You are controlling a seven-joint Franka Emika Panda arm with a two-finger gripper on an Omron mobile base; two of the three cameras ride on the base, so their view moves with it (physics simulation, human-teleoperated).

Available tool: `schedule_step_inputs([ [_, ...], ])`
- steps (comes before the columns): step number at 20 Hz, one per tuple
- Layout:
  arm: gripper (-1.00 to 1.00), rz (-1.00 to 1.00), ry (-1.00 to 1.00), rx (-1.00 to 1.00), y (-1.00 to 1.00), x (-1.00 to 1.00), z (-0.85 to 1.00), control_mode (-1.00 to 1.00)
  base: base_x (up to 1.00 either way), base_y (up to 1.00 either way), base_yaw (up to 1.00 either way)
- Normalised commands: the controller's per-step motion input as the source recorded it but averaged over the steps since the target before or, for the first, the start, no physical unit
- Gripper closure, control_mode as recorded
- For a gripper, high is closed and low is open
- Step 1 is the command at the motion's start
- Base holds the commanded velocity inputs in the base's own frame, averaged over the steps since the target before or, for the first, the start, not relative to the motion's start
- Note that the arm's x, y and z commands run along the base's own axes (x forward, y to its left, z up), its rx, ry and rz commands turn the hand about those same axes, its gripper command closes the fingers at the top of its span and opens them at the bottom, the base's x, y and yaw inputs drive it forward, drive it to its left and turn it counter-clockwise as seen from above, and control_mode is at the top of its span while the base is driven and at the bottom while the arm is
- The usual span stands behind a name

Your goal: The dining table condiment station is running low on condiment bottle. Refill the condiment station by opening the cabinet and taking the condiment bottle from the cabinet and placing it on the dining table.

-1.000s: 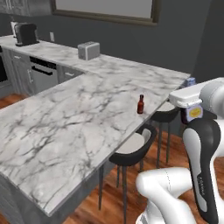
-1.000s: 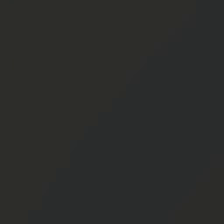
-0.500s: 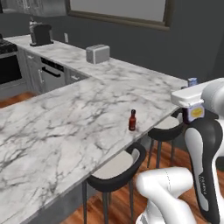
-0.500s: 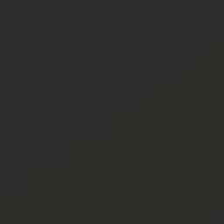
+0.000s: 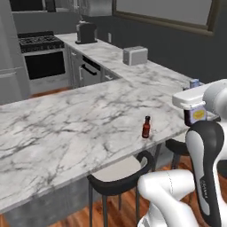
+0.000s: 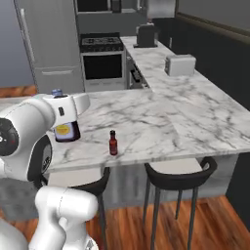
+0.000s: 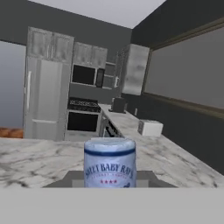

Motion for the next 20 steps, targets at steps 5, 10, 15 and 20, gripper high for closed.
schedule_step_inputs([
  [5, 1.0, 0.0, 0.0, 0.0, 0.0, 0.0, 0.0, 1.0, 0.26, -1.0, 0.33],
  [10, 1.0, 0.0, 0.0, 0.0, 0.0, 0.0, 0.0, 1.0, 0.37, -1.0, 0.33],
  [15, 1.0, 0.0, 0.0, 0.0, 0.0, 0.0, 0.0, 1.0, 0.34, -0.73, 0.32],
  [20, 1.0, 0.32, 0.0, 0.09, -0.36, 0.52, -0.37, -1.0, 0.06, -0.12, 0.07],
])
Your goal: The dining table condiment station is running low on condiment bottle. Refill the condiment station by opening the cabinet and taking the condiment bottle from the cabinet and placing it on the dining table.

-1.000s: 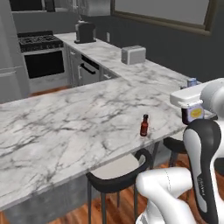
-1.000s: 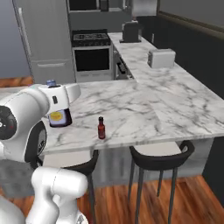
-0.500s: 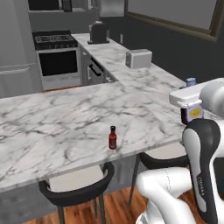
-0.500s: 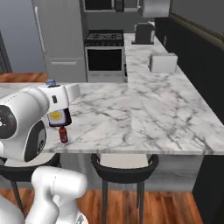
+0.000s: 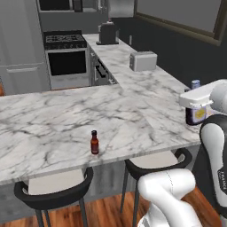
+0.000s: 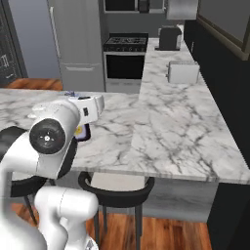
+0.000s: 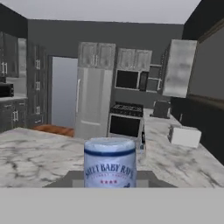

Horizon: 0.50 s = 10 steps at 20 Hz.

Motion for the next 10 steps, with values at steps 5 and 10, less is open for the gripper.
schedule_step_inputs([
  [5, 1.0, 0.51, 0.0, 0.04, -0.13, 1.0, -0.78, -1.0, 0.0, 0.0, 0.0],
  [10, 1.0, 0.43, 0.0, 0.0, 0.0, 0.9, -0.59, -1.0, 0.0, 0.0, 0.0],
])
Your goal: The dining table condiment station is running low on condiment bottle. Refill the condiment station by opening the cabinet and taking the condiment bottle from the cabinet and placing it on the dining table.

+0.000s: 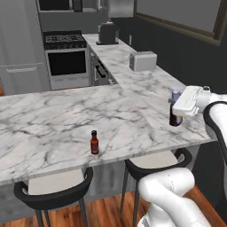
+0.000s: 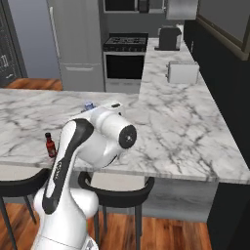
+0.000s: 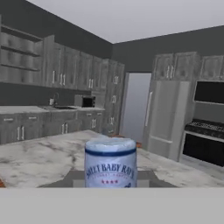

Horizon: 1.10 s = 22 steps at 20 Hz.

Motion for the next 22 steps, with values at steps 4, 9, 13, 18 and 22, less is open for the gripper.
schedule_step_inputs([
  [4, 1.0, 0.31, 0.0, 0.0, 0.0, 0.74, -0.48, -1.0, 0.0, 0.0, 0.0],
  [9, 1.0, 0.21, 0.0, 0.05, -0.04, 0.31, -0.47, -1.0, 0.0, 0.0, 0.0],
  [13, 1.0, 0.12, 0.0, 0.13, -0.09, 0.19, -0.43, -1.0, 0.0, 0.0, 0.0],
  [18, 1.0, 0.09, 0.0, 0.11, -0.03, 0.43, -0.51, -1.0, 0.0, 0.0, 0.0],
  [22, 1.0, 0.05, 0.0, 0.01, 0.0, 0.52, -0.59, -1.0, 0.0, 0.0, 0.0],
])
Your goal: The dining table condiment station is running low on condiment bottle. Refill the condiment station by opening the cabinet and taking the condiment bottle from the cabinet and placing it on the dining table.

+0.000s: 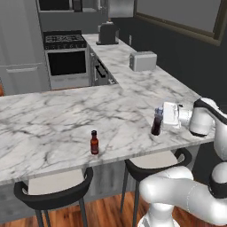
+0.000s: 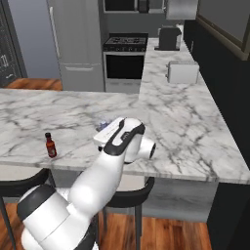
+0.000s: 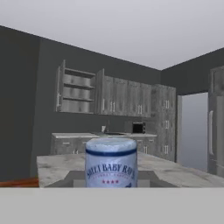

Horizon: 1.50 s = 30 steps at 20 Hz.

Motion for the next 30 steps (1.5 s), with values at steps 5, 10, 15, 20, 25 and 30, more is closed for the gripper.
schedule_step_inputs([
  [5, 1.0, 0.04, 0.0, 0.0, 0.0, 0.3, -0.48, -1.0, 0.0, 0.0, 0.0],
  [10, 1.0, 0.01, 0.0, -0.02, 0.0, 0.24, -0.35, -1.0, 0.0, 0.0, 0.0],
  [15, 1.0, 0.0, 0.0, -0.01, 0.0, 0.3, -0.35, -1.0, 0.0, 0.0, 0.0],
  [20, 1.0, 0.01, 0.0, 0.0, 0.0, 0.31, -0.4, -1.0, 0.0, 0.0, 0.0],
  [25, 1.0, 0.01, 0.0, 0.0, 0.0, 0.32, -0.29, -1.0, 0.0, 0.0, 0.0],
  [30, 1.0, 0.03, 0.0, 0.0, -0.03, 0.29, -0.26, -1.0, 0.0, 0.0, 0.0],
])
